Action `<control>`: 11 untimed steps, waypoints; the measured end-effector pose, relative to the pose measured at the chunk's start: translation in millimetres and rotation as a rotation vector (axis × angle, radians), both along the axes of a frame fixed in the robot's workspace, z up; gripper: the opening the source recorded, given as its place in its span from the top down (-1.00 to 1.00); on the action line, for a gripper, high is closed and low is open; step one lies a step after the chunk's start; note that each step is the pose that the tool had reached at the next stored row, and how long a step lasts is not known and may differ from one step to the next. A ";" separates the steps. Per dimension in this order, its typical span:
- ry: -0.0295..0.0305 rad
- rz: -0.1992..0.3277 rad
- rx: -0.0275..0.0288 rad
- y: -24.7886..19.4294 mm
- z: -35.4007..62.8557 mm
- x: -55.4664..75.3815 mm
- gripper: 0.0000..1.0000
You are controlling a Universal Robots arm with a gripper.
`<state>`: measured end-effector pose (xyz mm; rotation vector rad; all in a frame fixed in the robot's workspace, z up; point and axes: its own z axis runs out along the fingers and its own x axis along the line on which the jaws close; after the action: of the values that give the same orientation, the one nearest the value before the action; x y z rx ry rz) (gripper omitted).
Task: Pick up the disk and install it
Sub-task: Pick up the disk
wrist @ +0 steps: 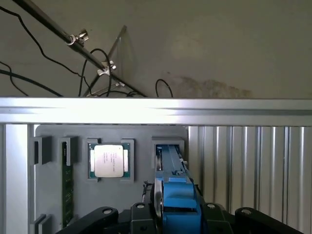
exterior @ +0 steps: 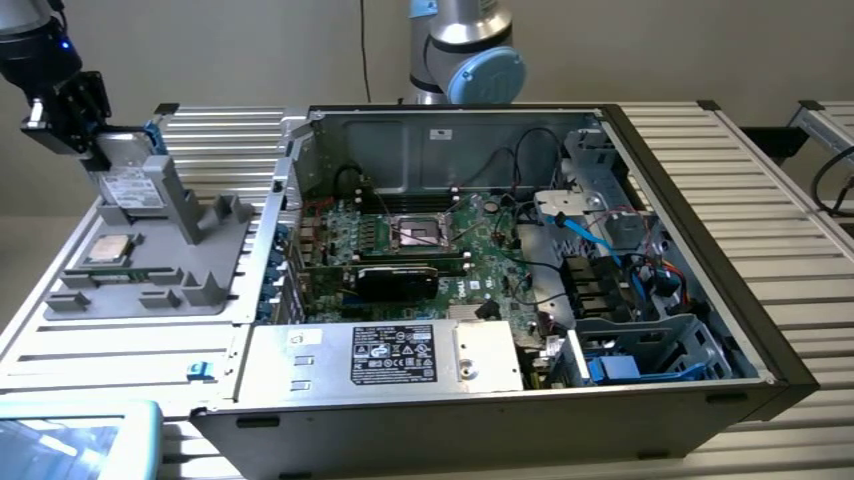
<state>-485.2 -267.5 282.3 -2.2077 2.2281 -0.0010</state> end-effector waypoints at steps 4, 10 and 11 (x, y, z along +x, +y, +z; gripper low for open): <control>-0.0001 -0.002 -0.0001 0.0 -0.4 -0.3 0.22; -0.0003 -0.008 0.0000 0.0 -1.3 -0.3 0.08; -0.0003 -0.011 0.0000 0.0 -1.4 -0.3 0.08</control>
<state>-485.5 -267.5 280.9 -2.1948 2.2405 -0.0014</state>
